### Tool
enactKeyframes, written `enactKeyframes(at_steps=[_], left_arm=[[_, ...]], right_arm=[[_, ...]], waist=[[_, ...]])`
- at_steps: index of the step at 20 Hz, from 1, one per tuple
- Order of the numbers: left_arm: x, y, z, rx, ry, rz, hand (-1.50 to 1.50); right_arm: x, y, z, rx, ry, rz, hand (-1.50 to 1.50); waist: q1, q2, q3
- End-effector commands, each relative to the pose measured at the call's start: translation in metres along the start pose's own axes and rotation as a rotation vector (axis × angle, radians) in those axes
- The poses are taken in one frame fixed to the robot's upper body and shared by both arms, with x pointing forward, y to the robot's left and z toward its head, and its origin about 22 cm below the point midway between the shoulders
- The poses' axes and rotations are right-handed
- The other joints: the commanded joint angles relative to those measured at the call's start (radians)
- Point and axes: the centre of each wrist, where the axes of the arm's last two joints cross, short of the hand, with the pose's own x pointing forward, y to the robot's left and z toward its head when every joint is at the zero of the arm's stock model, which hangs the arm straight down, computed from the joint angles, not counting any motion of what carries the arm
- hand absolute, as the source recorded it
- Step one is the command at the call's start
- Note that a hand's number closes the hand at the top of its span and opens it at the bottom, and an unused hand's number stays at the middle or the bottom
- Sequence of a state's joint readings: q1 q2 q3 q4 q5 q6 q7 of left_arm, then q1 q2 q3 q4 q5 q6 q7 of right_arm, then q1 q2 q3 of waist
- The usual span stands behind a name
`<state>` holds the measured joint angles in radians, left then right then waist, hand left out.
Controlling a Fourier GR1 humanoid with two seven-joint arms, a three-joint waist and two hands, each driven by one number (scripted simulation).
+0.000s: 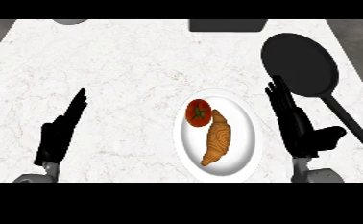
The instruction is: Pick the croissant from the plate and place it in the pan
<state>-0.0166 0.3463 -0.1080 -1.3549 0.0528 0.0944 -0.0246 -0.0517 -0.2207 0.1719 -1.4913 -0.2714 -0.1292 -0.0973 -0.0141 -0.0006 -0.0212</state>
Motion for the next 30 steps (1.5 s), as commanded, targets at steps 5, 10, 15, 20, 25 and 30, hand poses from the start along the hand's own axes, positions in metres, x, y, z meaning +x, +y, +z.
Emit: enactKeyframes(at_steps=[5,10,15,20,25,30], left_arm=[[0.044,-0.050,-0.011,-0.063,-0.288,0.161,0.00],[0.051,-0.071,0.001,-0.100,-0.309,0.252,0.00],[0.054,-0.088,0.012,-0.091,-0.298,0.275,0.00],[0.061,-0.077,0.001,-0.107,-0.324,0.259,0.00],[0.066,-0.084,0.015,-0.126,-0.325,0.277,0.00],[0.062,-0.089,0.002,-0.139,-0.341,0.253,0.00]], right_arm=[[0.086,0.040,-0.032,0.303,-0.219,0.126,1.50],[0.094,-0.008,0.009,-0.001,-0.139,0.396,-1.50],[0.112,-0.020,0.056,0.153,-0.145,0.609,-1.50],[0.146,-0.010,0.041,0.175,-0.109,0.748,-1.50],[0.150,0.013,0.024,0.279,0.011,0.882,-1.50],[0.140,0.049,0.000,0.403,0.173,1.076,-1.50]], waist=[[0.023,-0.009,0.018],[-0.008,-0.009,0.020],[-0.011,-0.007,0.020],[0.012,0.000,0.020],[0.033,0.001,0.020],[0.050,0.006,0.018]])
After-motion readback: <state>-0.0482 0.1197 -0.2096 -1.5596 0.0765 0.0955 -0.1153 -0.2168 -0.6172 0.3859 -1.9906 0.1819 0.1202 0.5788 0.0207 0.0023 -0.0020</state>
